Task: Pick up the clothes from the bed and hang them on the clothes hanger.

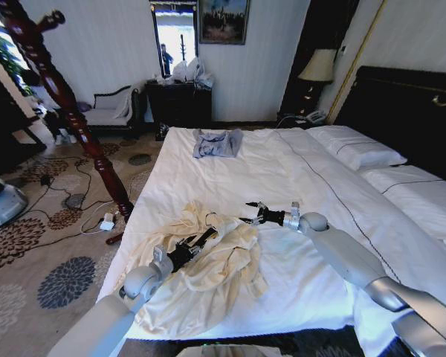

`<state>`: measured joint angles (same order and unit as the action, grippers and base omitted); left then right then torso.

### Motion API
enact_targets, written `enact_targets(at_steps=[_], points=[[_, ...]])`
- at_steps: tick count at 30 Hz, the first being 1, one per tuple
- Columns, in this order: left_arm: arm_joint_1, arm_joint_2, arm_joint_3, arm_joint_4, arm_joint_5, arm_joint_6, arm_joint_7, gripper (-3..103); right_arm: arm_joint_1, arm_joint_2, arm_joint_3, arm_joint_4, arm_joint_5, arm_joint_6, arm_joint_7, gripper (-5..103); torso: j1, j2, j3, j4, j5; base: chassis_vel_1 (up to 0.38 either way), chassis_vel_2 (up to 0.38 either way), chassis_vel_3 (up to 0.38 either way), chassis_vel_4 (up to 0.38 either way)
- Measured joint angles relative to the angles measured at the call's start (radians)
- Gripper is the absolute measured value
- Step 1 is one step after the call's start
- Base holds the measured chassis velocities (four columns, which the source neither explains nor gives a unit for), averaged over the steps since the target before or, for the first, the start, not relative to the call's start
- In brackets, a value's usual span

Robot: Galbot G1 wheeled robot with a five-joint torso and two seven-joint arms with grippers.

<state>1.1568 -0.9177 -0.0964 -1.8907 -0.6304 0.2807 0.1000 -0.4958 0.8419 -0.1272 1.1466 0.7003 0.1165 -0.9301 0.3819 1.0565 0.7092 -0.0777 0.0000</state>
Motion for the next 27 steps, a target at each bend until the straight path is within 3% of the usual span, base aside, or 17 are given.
enact_targets(at_steps=[1, 4, 7, 20, 27], points=[[0.001, 0.002, -0.001, 0.000, 0.001, -0.001, 0.002, 40, 0.001, 0.001, -0.001, -0.002, -0.001, 0.003, 0.000, 100, 0.000, 0.000, 0.000, 0.0000, 0.0000, 0.000, 0.000, 0.000, 0.000], [0.003, 0.011, -0.004, 0.000, 0.020, -0.008, 0.019, 24, 0.005, 0.008, -0.006, -0.011, 0.000, 0.016, 0.004, 100, 0.000, 0.000, 0.000, -0.0001, -0.0002, 0.000, 0.000, 0.000, 0.000], [0.005, 0.017, -0.011, -0.001, 0.030, -0.014, 0.031, 15, 0.007, 0.009, -0.008, -0.014, 0.011, 0.025, 0.004, 100, 0.000, 0.000, 0.000, 0.0000, 0.0000, 0.000, 0.000, 0.000, 0.000], [0.015, 0.071, -0.077, -0.036, 0.036, -0.046, 0.113, 14, 0.018, 0.006, -0.018, 0.007, 0.092, 0.053, -0.029, 100, 0.000, 0.000, 0.000, 0.0001, -0.0002, 0.000, 0.000, 0.000, 0.000], [0.001, 0.151, -0.096, -0.070, 0.038, -0.069, 0.169, 14, 0.043, -0.012, -0.017, 0.035, 0.142, 0.065, -0.042, 100, 0.000, 0.000, 0.000, 0.0002, -0.0002, 0.000, 0.000, 0.000, 0.000]])
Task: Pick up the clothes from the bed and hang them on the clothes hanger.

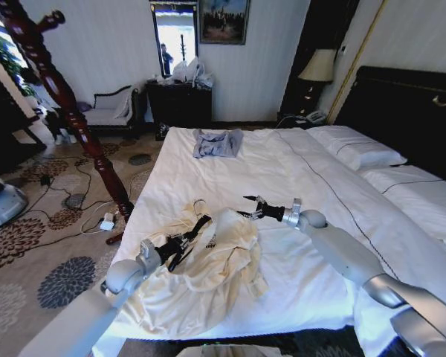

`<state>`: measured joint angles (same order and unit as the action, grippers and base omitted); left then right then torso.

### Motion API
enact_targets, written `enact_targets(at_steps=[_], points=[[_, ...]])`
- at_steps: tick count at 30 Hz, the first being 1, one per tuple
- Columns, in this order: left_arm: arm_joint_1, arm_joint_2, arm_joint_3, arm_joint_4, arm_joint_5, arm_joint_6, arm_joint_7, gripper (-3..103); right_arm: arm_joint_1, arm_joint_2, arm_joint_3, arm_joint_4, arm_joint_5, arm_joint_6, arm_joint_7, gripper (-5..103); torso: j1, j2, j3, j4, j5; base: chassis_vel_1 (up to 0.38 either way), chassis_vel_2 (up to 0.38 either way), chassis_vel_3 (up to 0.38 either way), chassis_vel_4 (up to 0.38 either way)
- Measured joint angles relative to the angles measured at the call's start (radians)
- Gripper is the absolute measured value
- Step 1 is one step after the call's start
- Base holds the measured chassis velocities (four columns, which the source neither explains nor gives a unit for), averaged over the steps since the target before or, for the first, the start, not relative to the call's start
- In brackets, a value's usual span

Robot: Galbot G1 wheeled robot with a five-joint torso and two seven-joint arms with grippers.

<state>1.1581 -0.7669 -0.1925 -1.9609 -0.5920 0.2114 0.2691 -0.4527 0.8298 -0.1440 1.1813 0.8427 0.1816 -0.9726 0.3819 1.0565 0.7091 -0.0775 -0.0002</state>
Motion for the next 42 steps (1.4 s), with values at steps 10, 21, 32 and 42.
enact_targets(at_steps=[10, 21, 32, 42], points=[[-0.036, 0.070, 0.005, -0.028, -0.014, -0.014, 0.028, 14, 0.069, 0.003, -0.035, -0.014, -0.184, 0.018, -0.149, 100, 0.000, 0.000, 0.000, -0.0004, 0.0001, 0.000, 0.000, 0.000, 0.000], [-0.047, 0.032, 0.034, 0.009, 0.018, -0.030, 0.046, 14, 0.197, 0.109, -0.103, -0.210, -0.355, 0.073, -0.059, 100, 0.000, 0.000, 0.000, 0.0002, 0.0001, 0.000, 0.000, 0.000, 0.000], [-0.090, 0.027, 0.069, 0.019, 0.013, -0.032, 0.037, 14, 0.256, 0.146, -0.151, -0.242, -0.399, 0.078, -0.295, 99, 0.000, 0.000, 0.000, -0.0002, 0.0001, 0.000, 0.000, 0.000, 0.000], [-0.092, 0.024, 0.071, 0.017, 0.014, -0.035, 0.037, 14, 0.260, 0.175, -0.180, -0.253, -0.384, 0.097, -0.245, 68, 0.000, 0.000, 0.000, -0.0002, 0.0002, 0.000, 0.000, 0.000, 0.000]])
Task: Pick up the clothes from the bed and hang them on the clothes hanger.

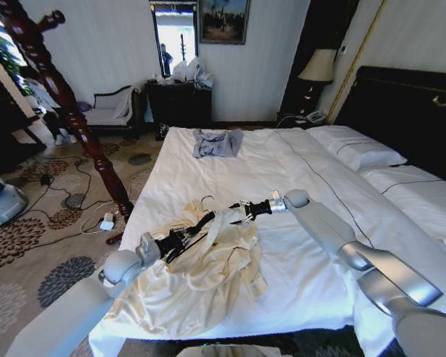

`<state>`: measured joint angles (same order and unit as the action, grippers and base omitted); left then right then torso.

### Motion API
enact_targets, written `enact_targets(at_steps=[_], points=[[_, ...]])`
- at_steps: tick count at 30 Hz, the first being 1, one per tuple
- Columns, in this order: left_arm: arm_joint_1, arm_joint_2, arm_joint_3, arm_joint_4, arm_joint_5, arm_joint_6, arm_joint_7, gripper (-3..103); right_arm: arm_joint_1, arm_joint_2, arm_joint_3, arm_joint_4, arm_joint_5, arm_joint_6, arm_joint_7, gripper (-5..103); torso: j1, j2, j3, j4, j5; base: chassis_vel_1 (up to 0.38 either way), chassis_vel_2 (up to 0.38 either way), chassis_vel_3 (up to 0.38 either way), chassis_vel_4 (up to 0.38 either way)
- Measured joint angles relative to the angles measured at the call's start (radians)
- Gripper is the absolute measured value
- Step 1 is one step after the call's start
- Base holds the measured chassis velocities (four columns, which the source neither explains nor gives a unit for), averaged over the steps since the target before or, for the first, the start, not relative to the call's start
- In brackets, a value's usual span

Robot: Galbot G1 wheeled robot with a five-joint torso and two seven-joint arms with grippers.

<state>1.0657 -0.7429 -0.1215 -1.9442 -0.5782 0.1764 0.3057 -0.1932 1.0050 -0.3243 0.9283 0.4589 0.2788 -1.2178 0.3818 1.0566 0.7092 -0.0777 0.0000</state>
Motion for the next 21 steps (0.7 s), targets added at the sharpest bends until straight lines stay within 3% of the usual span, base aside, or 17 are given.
enact_targets(at_steps=[2, 4, 7, 8, 12, 17, 19, 21], points=[[-0.001, 0.000, 0.001, -0.001, 0.000, -0.001, 0.000, 14, 0.003, 0.006, -0.005, -0.001, 0.003, 0.002, 0.008, 65, 0.000, 0.000, 0.000, 0.0000, 0.0000, 0.000, 0.000, 0.000, 0.000], [-0.003, 0.001, 0.002, -0.002, 0.000, -0.002, 0.001, 14, 0.009, 0.017, -0.017, -0.003, 0.005, 0.007, 0.021, 76, 0.000, 0.000, 0.000, 0.0001, -0.0001, 0.000, 0.000, 0.000, 0.000], [-0.005, 0.001, 0.002, -0.003, 0.000, -0.003, 0.001, 14, 0.015, 0.026, -0.025, -0.006, 0.008, 0.012, 0.030, 82, 0.000, 0.000, 0.000, 0.0002, -0.0001, 0.000, 0.000, 0.000, 0.000], [-0.007, 0.002, 0.003, -0.004, -0.001, -0.004, 0.001, 14, 0.020, 0.033, -0.030, -0.009, 0.009, 0.013, 0.031, 91, 0.000, 0.000, 0.000, 0.0002, -0.0001, 0.000, 0.000, 0.000, 0.000], [-0.009, 0.005, 0.003, -0.004, -0.003, -0.008, 0.002, 14, 0.027, 0.042, -0.032, -0.013, 0.010, 0.011, 0.011, 100, 0.000, 0.000, 0.000, 0.0001, 0.0000, 0.000, 0.000, 0.000, 0.000], [-0.010, 0.008, 0.003, -0.004, -0.003, -0.013, 0.004, 14, 0.035, 0.045, -0.031, -0.018, 0.009, 0.000, -0.028, 79, 0.000, 0.000, 0.000, 0.0000, 0.0000, 0.000, 0.000, 0.000, 0.000], [-0.011, 0.008, 0.003, -0.004, -0.003, -0.015, 0.004, 14, 0.037, 0.045, -0.030, -0.019, 0.009, -0.003, -0.034, 79, 0.000, 0.000, 0.000, 0.0000, 0.0000, 0.000, 0.000, 0.000, 0.000], [-0.013, 0.010, 0.003, -0.005, -0.004, -0.017, 0.007, 14, 0.041, 0.044, -0.027, -0.020, 0.008, -0.006, -0.047, 68, 0.000, 0.000, 0.000, 0.0000, 0.0000, 0.000, 0.000, 0.000, 0.000]])
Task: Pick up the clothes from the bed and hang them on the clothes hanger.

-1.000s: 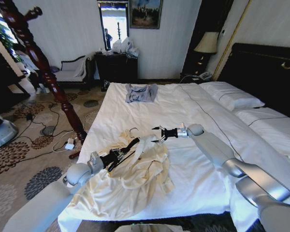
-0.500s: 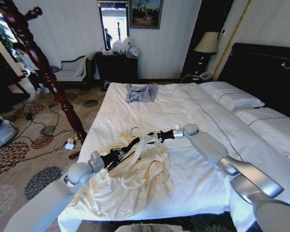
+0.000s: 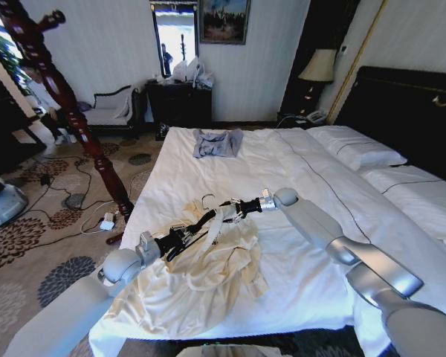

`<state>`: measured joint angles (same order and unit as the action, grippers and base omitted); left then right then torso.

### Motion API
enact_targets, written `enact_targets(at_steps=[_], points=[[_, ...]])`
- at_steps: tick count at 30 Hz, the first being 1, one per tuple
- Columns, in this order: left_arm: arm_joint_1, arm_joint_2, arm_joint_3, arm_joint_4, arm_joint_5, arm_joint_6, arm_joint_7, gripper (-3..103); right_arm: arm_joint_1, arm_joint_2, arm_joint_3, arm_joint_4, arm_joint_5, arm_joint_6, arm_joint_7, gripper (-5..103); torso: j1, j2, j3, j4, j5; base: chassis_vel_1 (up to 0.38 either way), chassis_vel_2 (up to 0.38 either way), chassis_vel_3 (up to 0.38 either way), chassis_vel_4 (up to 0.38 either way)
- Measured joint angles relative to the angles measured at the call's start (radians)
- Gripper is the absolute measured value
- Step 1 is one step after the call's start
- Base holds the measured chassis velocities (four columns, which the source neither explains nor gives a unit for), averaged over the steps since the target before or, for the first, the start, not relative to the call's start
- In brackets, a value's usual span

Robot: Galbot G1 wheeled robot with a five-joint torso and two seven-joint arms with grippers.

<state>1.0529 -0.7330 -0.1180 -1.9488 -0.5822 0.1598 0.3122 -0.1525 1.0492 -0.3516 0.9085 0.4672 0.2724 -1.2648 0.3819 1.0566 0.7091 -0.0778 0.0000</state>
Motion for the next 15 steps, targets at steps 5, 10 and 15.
enact_targets(at_steps=[5, 10, 15], points=[[0.001, 0.003, 0.000, -0.002, -0.001, -0.005, 0.002, 14, 0.003, -0.002, 0.007, 0.003, -0.010, -0.002, -0.019, 51, 0.000, 0.000, 0.000, 0.0000, 0.0001, 0.000, 0.000, 0.000, 0.000], [0.004, 0.010, -0.003, -0.001, 0.004, -0.015, 0.003, 14, 0.003, -0.014, 0.011, 0.021, -0.018, 0.005, -0.027, 30, 0.000, 0.000, 0.000, 0.0000, 0.0001, 0.000, 0.000, 0.000, 0.000], [0.001, 0.010, -0.006, 0.009, 0.006, -0.025, 0.005, 14, 0.001, -0.035, 0.015, 0.055, -0.019, 0.011, -0.037, 27, 0.000, 0.000, 0.000, 0.0001, 0.0001, 0.000, 0.000, 0.000, 0.000]])
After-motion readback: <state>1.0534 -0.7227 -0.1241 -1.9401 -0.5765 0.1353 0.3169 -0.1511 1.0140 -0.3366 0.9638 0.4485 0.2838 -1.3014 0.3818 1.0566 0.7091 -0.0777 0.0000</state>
